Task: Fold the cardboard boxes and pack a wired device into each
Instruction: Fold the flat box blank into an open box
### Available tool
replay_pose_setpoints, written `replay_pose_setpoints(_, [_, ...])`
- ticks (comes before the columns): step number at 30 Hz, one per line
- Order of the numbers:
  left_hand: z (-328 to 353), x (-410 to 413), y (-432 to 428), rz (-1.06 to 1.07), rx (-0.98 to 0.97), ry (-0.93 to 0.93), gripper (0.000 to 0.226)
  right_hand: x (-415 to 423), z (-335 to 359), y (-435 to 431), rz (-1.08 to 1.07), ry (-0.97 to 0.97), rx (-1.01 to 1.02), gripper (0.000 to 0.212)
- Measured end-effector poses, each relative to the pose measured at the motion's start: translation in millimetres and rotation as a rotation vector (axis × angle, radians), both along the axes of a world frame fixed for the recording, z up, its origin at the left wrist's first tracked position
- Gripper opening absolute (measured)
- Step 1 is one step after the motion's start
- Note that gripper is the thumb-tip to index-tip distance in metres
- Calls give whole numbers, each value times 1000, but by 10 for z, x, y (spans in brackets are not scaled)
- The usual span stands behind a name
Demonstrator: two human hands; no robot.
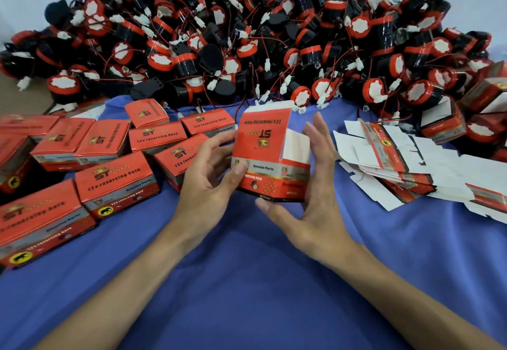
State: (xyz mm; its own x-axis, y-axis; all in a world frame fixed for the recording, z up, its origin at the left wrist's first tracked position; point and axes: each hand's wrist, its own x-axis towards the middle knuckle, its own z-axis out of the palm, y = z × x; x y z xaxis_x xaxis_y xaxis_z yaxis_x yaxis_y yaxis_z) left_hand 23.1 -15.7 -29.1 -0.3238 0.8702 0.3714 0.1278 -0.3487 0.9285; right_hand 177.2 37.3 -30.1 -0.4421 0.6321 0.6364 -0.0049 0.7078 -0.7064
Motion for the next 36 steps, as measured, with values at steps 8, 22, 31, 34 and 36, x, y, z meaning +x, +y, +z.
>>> replay_pose_setpoints(8, [-16,97,-41,-27,-16,294,55,-35,25,-13,-156,-296,334,90])
replay_pose_setpoints(22, [-15,54,-17,211,120,359,35,-84,-82,34,-12,-309,494,45])
replay_pose_setpoints(31, [-46,18,61,140,-102,200,56,-188,461,581,-215,139,335,30])
replay_pose_setpoints(34, [-72,-11,88,154,-126,242,64,-381,655,1197,-326,49,-125,24])
replay_pose_setpoints(36, [-92,-25,100,147,-143,268,76,-509,595,1527,-392,-316,-283,24])
